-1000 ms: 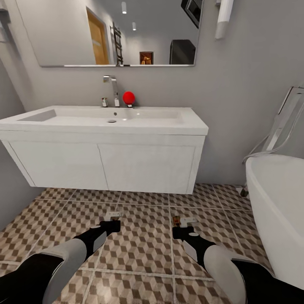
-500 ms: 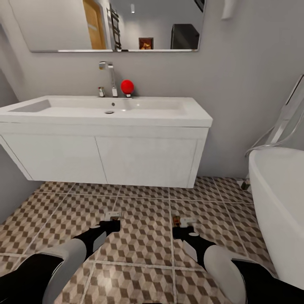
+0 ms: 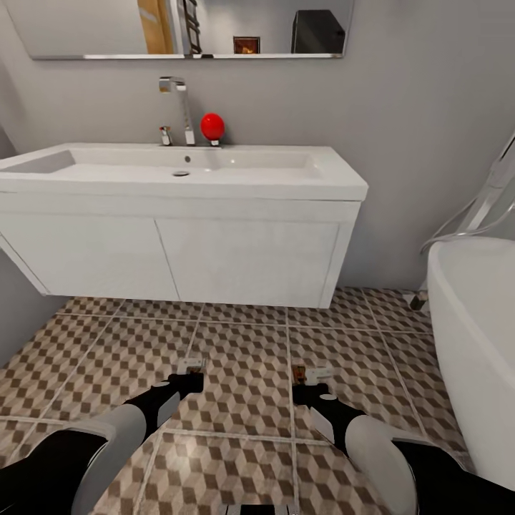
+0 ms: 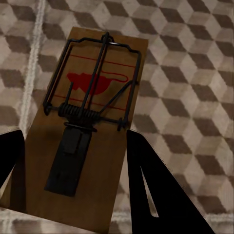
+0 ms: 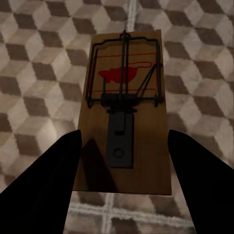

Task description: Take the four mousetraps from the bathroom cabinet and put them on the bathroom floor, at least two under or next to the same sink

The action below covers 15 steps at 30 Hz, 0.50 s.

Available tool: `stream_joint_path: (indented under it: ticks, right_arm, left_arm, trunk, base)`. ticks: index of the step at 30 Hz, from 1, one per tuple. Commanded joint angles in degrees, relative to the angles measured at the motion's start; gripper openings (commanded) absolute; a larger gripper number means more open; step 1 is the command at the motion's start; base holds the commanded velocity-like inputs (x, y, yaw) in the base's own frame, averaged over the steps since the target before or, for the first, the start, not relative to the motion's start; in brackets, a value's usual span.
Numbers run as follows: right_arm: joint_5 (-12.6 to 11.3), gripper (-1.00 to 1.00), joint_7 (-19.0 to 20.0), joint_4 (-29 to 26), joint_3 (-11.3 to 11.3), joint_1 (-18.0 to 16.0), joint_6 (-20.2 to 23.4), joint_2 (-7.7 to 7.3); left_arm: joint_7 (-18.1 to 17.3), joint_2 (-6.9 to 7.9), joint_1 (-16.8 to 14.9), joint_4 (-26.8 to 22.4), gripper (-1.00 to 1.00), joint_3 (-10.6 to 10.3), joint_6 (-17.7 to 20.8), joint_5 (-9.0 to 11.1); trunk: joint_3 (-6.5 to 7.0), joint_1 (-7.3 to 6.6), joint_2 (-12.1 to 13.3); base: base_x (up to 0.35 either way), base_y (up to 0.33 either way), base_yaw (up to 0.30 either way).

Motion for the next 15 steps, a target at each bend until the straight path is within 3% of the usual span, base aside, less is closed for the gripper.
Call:
stream_joint_path:
  ticks: [1,9,15]
  right_arm:
    - [0.6,-1.00,-0.3,0.2,-0.5,-0.1,-0.3,0.00]
    - [0.7,-1.00,-0.3,0.2,-0.5,-0.1,-0.3,-0.01]
    - [0.7,-1.00,-0.3,0.2,-0.5,-0.1,-0.3,-0.04]
  left_arm:
    - [-0.1,0.00,0.0,0.1,-1.00,-0.5,-0.2,0.4]
    - [0.0,0.05,0.0,0.1,-1.00,-0.5,-0.3,0.4]
    - [0.0,0.08,0.0,0.1,-1.00,-0.5,-0.4,0.4]
  trunk:
    - [-0.27,0.01,0.0]
    - [-2.05,0.22,-0.1]
    - [-2.05,0.22,-0.1]
  base:
    - [0.000,0.000,0.000]
    - [0.000,0.000,0.000]
    - [0.000,0.000,0.000]
